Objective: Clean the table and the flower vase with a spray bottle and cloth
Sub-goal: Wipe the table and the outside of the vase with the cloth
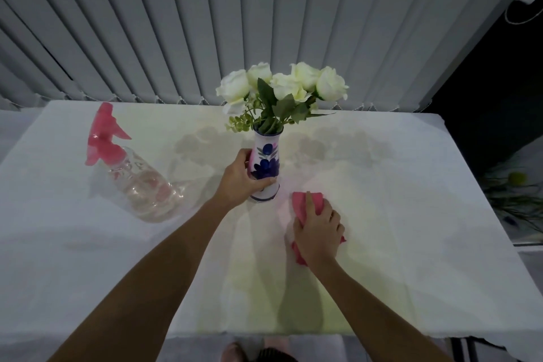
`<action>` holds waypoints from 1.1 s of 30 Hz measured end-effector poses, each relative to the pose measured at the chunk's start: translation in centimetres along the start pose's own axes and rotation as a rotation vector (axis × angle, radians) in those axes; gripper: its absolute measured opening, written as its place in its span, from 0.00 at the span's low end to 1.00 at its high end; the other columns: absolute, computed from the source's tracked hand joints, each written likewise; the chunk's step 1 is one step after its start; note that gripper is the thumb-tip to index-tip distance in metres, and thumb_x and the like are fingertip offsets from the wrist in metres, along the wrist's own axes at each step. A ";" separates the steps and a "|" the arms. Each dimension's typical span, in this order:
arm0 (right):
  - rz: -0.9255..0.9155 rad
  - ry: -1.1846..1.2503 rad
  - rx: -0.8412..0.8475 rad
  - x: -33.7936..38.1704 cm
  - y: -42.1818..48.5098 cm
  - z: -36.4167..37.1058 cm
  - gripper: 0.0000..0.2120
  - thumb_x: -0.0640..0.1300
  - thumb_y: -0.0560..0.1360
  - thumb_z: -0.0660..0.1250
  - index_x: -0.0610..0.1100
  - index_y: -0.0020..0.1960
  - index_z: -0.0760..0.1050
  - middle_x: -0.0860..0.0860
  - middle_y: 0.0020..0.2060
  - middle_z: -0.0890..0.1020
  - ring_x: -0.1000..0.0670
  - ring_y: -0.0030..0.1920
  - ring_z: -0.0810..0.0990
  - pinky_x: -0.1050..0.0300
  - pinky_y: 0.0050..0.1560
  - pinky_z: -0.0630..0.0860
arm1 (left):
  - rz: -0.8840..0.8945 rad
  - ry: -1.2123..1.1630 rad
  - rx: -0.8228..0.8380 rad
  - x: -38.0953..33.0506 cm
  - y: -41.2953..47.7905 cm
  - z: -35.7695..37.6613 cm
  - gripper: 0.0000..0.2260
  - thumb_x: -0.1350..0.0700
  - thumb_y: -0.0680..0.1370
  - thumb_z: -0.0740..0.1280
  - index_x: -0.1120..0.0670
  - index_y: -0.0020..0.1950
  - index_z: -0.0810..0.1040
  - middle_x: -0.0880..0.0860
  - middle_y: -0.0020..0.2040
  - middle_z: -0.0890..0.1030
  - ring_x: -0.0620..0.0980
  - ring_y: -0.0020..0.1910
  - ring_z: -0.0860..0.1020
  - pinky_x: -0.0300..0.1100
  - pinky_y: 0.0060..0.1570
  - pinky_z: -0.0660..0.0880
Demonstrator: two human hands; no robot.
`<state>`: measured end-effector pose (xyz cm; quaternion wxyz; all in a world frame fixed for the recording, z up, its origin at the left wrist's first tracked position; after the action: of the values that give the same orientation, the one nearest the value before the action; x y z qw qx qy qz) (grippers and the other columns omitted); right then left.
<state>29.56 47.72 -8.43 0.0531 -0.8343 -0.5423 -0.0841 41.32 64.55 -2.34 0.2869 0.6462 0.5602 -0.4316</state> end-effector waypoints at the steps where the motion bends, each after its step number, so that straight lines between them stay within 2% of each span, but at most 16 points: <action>1: -0.027 0.016 -0.010 0.0 0.1 0.0 0.27 0.49 0.74 0.65 0.49 0.72 0.64 0.37 0.64 0.71 0.35 0.58 0.73 0.41 0.54 0.74 | 0.023 0.016 -0.013 -0.1 0.1 0.0 0.30 0.52 0.67 0.78 0.53 0.64 0.68 0.46 0.54 0.77 0.45 0.50 0.75 0.22 0.35 0.70; 4: -0.046 0.177 -0.001 -0.5 0.9 -0.2 0.22 0.41 0.76 0.63 0.48 0.70 0.67 0.37 0.64 0.71 0.36 0.57 0.72 0.42 0.52 0.76 | 0.047 0.016 -0.045 -0.2 0.2 0.0 0.28 0.53 0.66 0.78 0.54 0.62 0.70 0.48 0.51 0.78 0.44 0.45 0.76 0.23 0.34 0.70; 6: -0.037 0.335 0.019 -0.8 2.1 -0.3 0.21 0.43 0.79 0.59 0.47 0.72 0.65 0.39 0.66 0.71 0.38 0.60 0.72 0.45 0.58 0.75 | 0.041 -0.012 -0.048 -0.3 0.3 -0.1 0.27 0.53 0.67 0.78 0.53 0.61 0.71 0.47 0.50 0.79 0.41 0.43 0.76 0.23 0.34 0.70; 8: -0.002 0.567 0.013 -0.7 3.5 -1.5 0.21 0.45 0.80 0.57 0.48 0.73 0.64 0.42 0.65 0.72 0.42 0.59 0.74 0.52 0.60 0.74 | 0.032 -0.067 -0.057 -0.9 0.5 -0.6 0.24 0.53 0.68 0.77 0.52 0.60 0.72 0.45 0.49 0.79 0.40 0.44 0.76 0.24 0.36 0.71; 10: 0.018 0.828 -0.022 -0.1 4.8 -3.8 0.21 0.44 0.80 0.57 0.50 0.73 0.64 0.47 0.65 0.73 0.49 0.56 0.76 0.64 0.56 0.74 | 0.038 -0.194 -0.059 -2.5 0.7 -1.6 0.22 0.56 0.70 0.76 0.52 0.60 0.73 0.45 0.51 0.80 0.43 0.48 0.78 0.26 0.40 0.73; 11: 0.007 0.949 -0.045 0.6 5.5 -5.4 0.21 0.42 0.80 0.57 0.51 0.72 0.65 0.50 0.64 0.72 0.52 0.57 0.75 0.72 0.55 0.71 | 0.042 -0.263 -0.055 -3.5 1.0 -2.2 0.20 0.58 0.71 0.74 0.52 0.61 0.73 0.46 0.53 0.81 0.44 0.50 0.79 0.27 0.42 0.74; 12: -0.014 1.055 -0.067 1.4 6.2 -6.9 0.20 0.41 0.80 0.58 0.52 0.72 0.65 0.53 0.64 0.71 0.54 0.59 0.73 0.74 0.56 0.68 | 0.048 -0.334 -0.047 -4.6 1.1 -2.9 0.19 0.60 0.73 0.72 0.52 0.62 0.73 0.47 0.53 0.81 0.45 0.51 0.80 0.29 0.44 0.76; 15: -0.128 1.254 -0.146 4.6 8.3 -12.9 0.21 0.41 0.81 0.58 0.58 0.70 0.63 0.58 0.64 0.70 0.55 0.64 0.71 0.60 0.65 0.69 | 0.104 -0.506 -0.026 -8.6 1.5 -5.5 0.14 0.62 0.78 0.66 0.49 0.61 0.73 0.49 0.54 0.81 0.44 0.48 0.82 0.41 0.53 0.78; 18: -0.300 1.328 -0.247 7.9 9.2 -19.0 0.22 0.41 0.81 0.57 0.62 0.69 0.61 0.58 0.66 0.68 0.59 0.65 0.70 0.61 0.65 0.69 | 0.145 -0.584 0.025 -12.3 1.6 -8.0 0.13 0.54 0.78 0.66 0.46 0.62 0.73 0.51 0.56 0.82 0.50 0.56 0.80 0.51 0.59 0.76; 20: -0.446 1.345 -0.310 9.8 8.3 -22.5 0.23 0.44 0.81 0.57 0.68 0.67 0.60 0.56 0.67 0.66 0.63 0.64 0.69 0.66 0.63 0.69 | 0.184 -0.593 0.020 -14.8 1.2 -9.8 0.20 0.45 0.71 0.70 0.44 0.62 0.73 0.50 0.56 0.82 0.52 0.57 0.79 0.52 0.57 0.75; 22: -0.585 1.313 -0.340 11.8 7.2 -24.4 0.21 0.51 0.79 0.56 0.71 0.67 0.59 0.59 0.68 0.64 0.65 0.66 0.66 0.68 0.64 0.68 | 0.232 -0.593 0.004 -17.2 1.0 -11.2 0.23 0.41 0.68 0.71 0.44 0.61 0.74 0.50 0.55 0.83 0.52 0.56 0.80 0.51 0.54 0.77; 24: -0.679 1.243 -0.396 13.7 6.4 -25.5 0.21 0.57 0.78 0.55 0.69 0.70 0.58 0.59 0.69 0.61 0.60 0.69 0.64 0.59 0.68 0.69 | 0.273 -0.595 0.006 -19.2 0.8 -12.0 0.22 0.42 0.72 0.70 0.45 0.63 0.73 0.52 0.57 0.82 0.54 0.56 0.81 0.48 0.51 0.79; 26: -0.696 1.198 -0.466 14.9 6.1 -26.4 0.20 0.62 0.78 0.52 0.71 0.70 0.56 0.58 0.70 0.59 0.53 0.70 0.64 0.48 0.68 0.69 | 0.292 -0.607 0.012 -20.5 0.5 -12.7 0.24 0.40 0.71 0.70 0.46 0.65 0.72 0.53 0.58 0.82 0.54 0.56 0.81 0.48 0.52 0.79; 27: -0.689 1.196 -0.487 15.4 6.2 -27.2 0.20 0.64 0.78 0.51 0.72 0.69 0.56 0.57 0.70 0.59 0.51 0.70 0.65 0.46 0.67 0.70 | 0.298 -0.605 0.019 -20.8 0.5 -12.9 0.29 0.37 0.68 0.71 0.48 0.66 0.72 0.54 0.59 0.82 0.55 0.57 0.80 0.50 0.54 0.78; 30: -0.677 1.213 -0.546 16.3 6.5 -30.4 0.20 0.61 0.77 0.54 0.74 0.67 0.57 0.54 0.67 0.63 0.50 0.67 0.67 0.46 0.66 0.72 | 0.314 -0.594 0.072 -21.6 0.0 -13.4 0.43 0.32 0.60 0.74 0.53 0.68 0.70 0.58 0.61 0.80 0.60 0.60 0.78 0.56 0.60 0.75; 33: -0.674 1.243 -0.533 16.8 7.4 -33.5 0.20 0.57 0.78 0.56 0.64 0.69 0.62 0.53 0.63 0.65 0.52 0.65 0.69 0.52 0.65 0.73 | 0.355 -0.576 0.130 -21.9 -0.2 -13.3 0.42 0.33 0.61 0.75 0.53 0.68 0.71 0.58 0.62 0.80 0.60 0.61 0.78 0.57 0.62 0.74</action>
<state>40.22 53.80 27.78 0.1170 -0.4071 -0.5996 -0.6790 44.26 65.55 23.07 0.4619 0.6023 0.3064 -0.5745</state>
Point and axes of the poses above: each hand's wrist, its own y-axis towards the middle knuckle, its own z-axis out of the palm, x = y × z, the point moved 6 cm from there along y, towards the middle knuckle
